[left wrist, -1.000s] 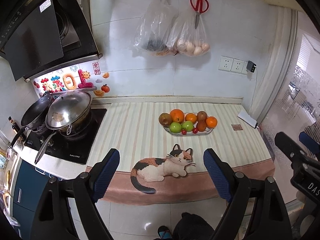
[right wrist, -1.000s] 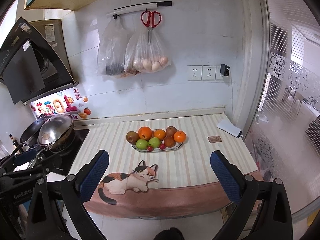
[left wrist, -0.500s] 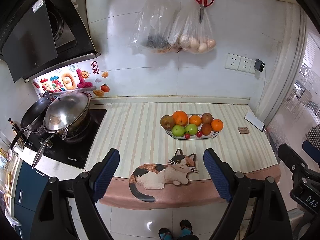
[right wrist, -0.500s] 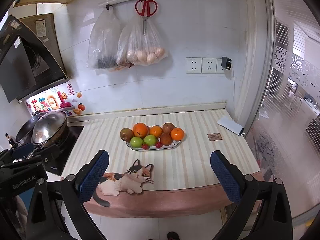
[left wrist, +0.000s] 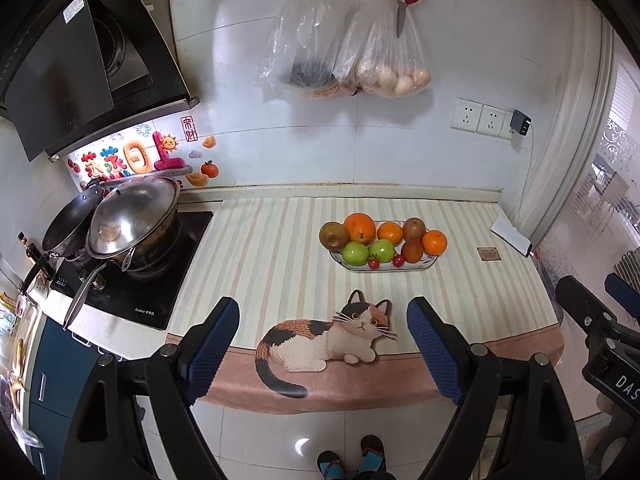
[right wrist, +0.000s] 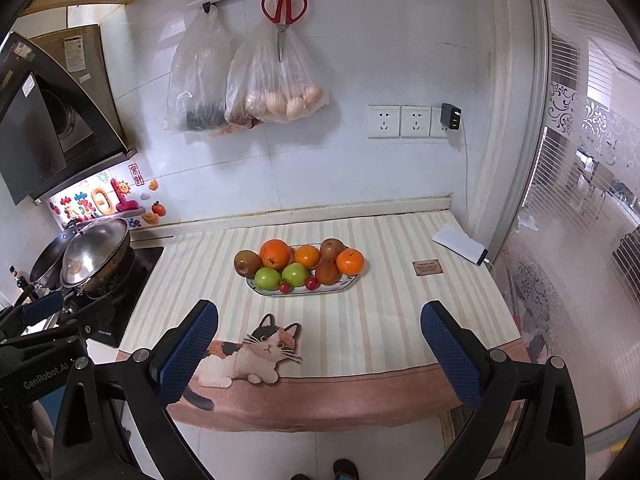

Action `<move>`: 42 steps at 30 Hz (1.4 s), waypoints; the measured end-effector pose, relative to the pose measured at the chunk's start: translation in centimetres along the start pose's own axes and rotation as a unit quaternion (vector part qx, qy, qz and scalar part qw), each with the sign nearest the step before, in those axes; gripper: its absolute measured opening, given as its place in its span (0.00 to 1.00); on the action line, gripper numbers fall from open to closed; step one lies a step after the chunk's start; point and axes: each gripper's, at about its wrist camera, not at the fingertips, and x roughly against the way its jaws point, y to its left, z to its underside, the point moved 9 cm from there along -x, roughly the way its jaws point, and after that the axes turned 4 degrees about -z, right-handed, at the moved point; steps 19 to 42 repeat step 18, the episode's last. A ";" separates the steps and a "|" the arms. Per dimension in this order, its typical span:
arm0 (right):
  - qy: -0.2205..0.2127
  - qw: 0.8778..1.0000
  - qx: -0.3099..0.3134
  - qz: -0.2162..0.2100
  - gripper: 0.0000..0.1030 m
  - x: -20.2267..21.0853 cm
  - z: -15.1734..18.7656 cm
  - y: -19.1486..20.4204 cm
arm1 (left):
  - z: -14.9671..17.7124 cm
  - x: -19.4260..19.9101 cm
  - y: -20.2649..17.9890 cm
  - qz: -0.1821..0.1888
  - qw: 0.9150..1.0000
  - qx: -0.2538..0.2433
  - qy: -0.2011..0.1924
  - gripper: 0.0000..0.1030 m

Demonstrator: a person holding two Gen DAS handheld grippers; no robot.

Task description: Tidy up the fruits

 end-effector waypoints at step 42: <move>0.001 1.000 0.006 -0.008 1.00 0.3 0.1 0.8 | 0.2 0.8 -0.1 -0.002 1.000 0.001 -0.007 0.83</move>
